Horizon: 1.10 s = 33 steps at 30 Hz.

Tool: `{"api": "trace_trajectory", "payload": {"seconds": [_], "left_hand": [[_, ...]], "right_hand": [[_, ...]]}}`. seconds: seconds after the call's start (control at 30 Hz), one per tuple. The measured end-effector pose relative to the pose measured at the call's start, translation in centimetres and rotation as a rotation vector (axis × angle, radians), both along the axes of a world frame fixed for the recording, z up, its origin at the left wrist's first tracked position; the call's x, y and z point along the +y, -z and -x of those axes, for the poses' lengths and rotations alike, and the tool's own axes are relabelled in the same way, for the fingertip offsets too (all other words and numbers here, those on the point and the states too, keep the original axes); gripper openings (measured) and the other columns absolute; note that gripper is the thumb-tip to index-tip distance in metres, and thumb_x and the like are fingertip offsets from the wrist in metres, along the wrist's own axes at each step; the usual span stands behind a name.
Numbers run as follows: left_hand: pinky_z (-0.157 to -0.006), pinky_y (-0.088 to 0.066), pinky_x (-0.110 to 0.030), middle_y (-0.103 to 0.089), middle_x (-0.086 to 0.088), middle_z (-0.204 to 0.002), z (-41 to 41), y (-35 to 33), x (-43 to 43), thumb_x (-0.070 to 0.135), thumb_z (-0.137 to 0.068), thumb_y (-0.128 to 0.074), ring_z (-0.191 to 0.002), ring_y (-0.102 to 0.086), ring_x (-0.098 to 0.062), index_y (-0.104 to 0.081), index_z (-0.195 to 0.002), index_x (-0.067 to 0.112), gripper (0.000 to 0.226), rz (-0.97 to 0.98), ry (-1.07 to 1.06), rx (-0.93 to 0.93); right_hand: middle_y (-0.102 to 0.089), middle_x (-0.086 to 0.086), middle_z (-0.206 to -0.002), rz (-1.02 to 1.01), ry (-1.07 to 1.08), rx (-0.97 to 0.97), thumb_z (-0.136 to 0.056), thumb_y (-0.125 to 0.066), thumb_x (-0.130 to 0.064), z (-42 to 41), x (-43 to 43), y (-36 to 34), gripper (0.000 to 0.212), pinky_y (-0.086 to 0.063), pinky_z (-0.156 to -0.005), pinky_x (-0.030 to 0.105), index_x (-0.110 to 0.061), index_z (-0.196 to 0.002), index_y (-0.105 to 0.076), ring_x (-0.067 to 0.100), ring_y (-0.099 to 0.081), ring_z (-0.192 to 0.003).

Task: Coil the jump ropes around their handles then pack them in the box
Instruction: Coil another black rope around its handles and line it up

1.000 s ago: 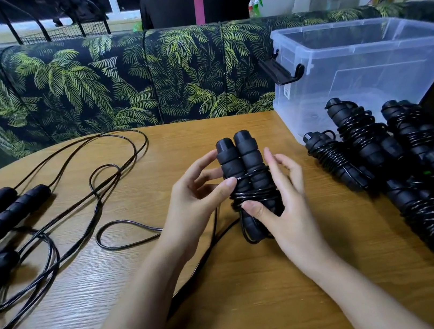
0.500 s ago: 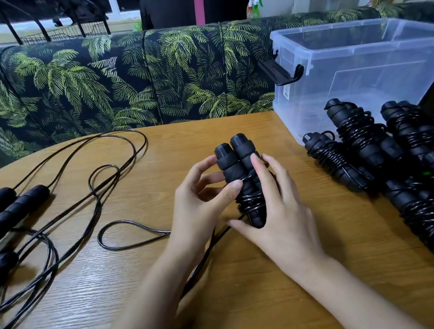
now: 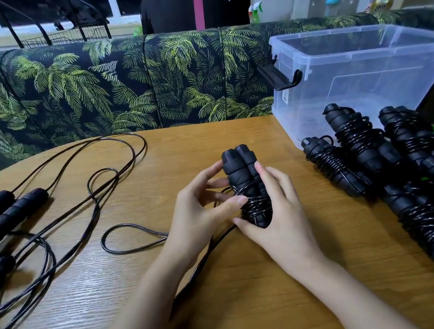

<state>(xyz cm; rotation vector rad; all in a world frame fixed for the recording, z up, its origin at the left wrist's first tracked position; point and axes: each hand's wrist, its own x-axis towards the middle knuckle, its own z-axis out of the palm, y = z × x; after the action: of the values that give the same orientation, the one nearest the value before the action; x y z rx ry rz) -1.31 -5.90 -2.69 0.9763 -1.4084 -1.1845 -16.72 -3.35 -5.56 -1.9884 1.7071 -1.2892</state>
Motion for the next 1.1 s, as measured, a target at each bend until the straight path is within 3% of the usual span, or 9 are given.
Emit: {"api": "trace_trajectory", "payload": {"seconds": [0.13, 0.27, 0.33, 0.43, 0.47, 0.63, 0.87, 1.0, 1.1], "left_hand": [[-0.079, -0.053, -0.024, -0.071, 0.000, -0.107, -0.3, 0.1, -0.3, 0.022, -0.066, -0.087, -0.083, -0.065, -0.012, -0.058, -0.127, 0.037, 0.069, 0.038, 0.002, -0.014], [-0.080, -0.056, -0.028, -0.070, -0.003, -0.108, -0.2, 0.2, -0.2, 0.023, -0.064, -0.087, -0.082, -0.066, -0.012, -0.057, -0.125, 0.040, 0.070, 0.068, -0.001, -0.045], [-0.079, -0.058, -0.031, -0.070, -0.001, -0.107, -0.2, 0.4, -0.2, 0.027, -0.063, -0.093, -0.083, -0.067, -0.011, -0.057, -0.125, 0.041, 0.073, 0.081, -0.006, -0.064], [-0.086, -0.057, -0.033, -0.071, 0.004, -0.109, -0.1, 0.9, -0.5, 0.027, -0.064, -0.087, -0.085, -0.068, -0.010, -0.056, -0.129, 0.040, 0.073, 0.099, 0.005, -0.095], [-0.087, -0.056, -0.031, -0.071, 0.003, -0.109, -0.2, 1.0, -0.6, 0.023, -0.066, -0.086, -0.086, -0.068, -0.010, -0.056, -0.130, 0.038, 0.072, 0.099, 0.011, -0.090], [-0.091, -0.053, -0.027, -0.072, 0.002, -0.111, -0.7, 0.5, -0.7, 0.026, -0.069, -0.087, -0.090, -0.068, -0.010, -0.059, -0.129, 0.033, 0.067, 0.109, 0.027, -0.050], [-0.099, -0.050, -0.037, -0.074, 0.003, -0.108, -0.8, 0.2, -0.7, 0.016, -0.070, -0.081, -0.100, -0.068, -0.013, -0.062, -0.124, 0.029, 0.059, 0.103, -0.008, 0.001], [-0.098, -0.052, -0.040, -0.072, 0.000, -0.104, -1.0, 0.3, -0.9, 0.014, -0.070, -0.082, -0.102, -0.065, -0.016, -0.062, -0.124, 0.026, 0.059, 0.060, -0.027, 0.083], [-0.091, -0.054, -0.030, -0.069, -0.002, -0.117, -1.3, 0.3, -1.1, 0.014, -0.073, -0.082, -0.110, -0.065, -0.019, -0.057, -0.131, 0.024, 0.065, -0.004, -0.014, 0.117]], "right_hand": [[-0.044, -0.006, -0.146, -0.026, -0.084, -0.151, -0.074, -0.085, -0.022, 0.3, -0.2, 0.1, 0.093, -0.031, -0.107, 0.013, -0.022, -0.150, -0.032, 0.009, -0.039, -0.136], [-0.031, -0.010, -0.154, -0.062, -0.066, -0.070, -0.072, -0.086, -0.025, 0.0, -0.2, 0.5, 0.096, -0.025, -0.097, -0.002, -0.026, -0.149, -0.030, 0.006, -0.029, -0.141], [-0.032, -0.010, -0.152, -0.035, -0.045, -0.057, -0.066, -0.089, -0.023, 0.0, -0.4, 0.9, 0.100, -0.027, -0.101, 0.003, -0.025, -0.147, -0.031, 0.007, -0.033, -0.139], [-0.032, -0.007, -0.151, 0.014, -0.025, -0.069, -0.070, -0.086, -0.015, 0.2, -0.4, 1.0, 0.089, -0.039, -0.110, 0.033, -0.021, -0.145, -0.038, 0.014, -0.037, -0.138], [-0.031, -0.008, -0.149, 0.023, -0.018, -0.072, -0.071, -0.086, -0.015, 0.3, -0.4, 0.9, 0.087, -0.041, -0.109, 0.037, -0.021, -0.144, -0.040, 0.016, -0.040, -0.136], [-0.045, -0.018, -0.136, 0.029, -0.057, -0.183, -0.069, -0.088, -0.014, 0.5, -0.3, 0.1, 0.089, -0.037, -0.103, 0.014, -0.026, -0.145, -0.044, 0.001, -0.046, -0.126], [-0.058, -0.031, -0.120, -0.060, -0.148, -0.465, -0.073, -0.084, -0.005, 0.4, 0.7, -1.2, 0.074, -0.034, -0.087, 0.000, -0.039, -0.128, -0.048, -0.021, -0.048, -0.112], [-0.060, -0.031, -0.119, -0.125, -0.215, -0.521, -0.075, -0.084, -0.009, 0.3, 0.7, -1.3, 0.070, -0.039, -0.094, 0.009, -0.044, -0.125, -0.049, -0.008, -0.053, -0.116], [-0.062, -0.024, -0.123, -0.133, -0.267, -0.540, -0.073, -0.084, -0.019, 0.2, 0.8, -1.3, 0.068, -0.043, -0.102, 0.024, -0.041, -0.128, -0.050, 0.002, -0.057, -0.119]]}}
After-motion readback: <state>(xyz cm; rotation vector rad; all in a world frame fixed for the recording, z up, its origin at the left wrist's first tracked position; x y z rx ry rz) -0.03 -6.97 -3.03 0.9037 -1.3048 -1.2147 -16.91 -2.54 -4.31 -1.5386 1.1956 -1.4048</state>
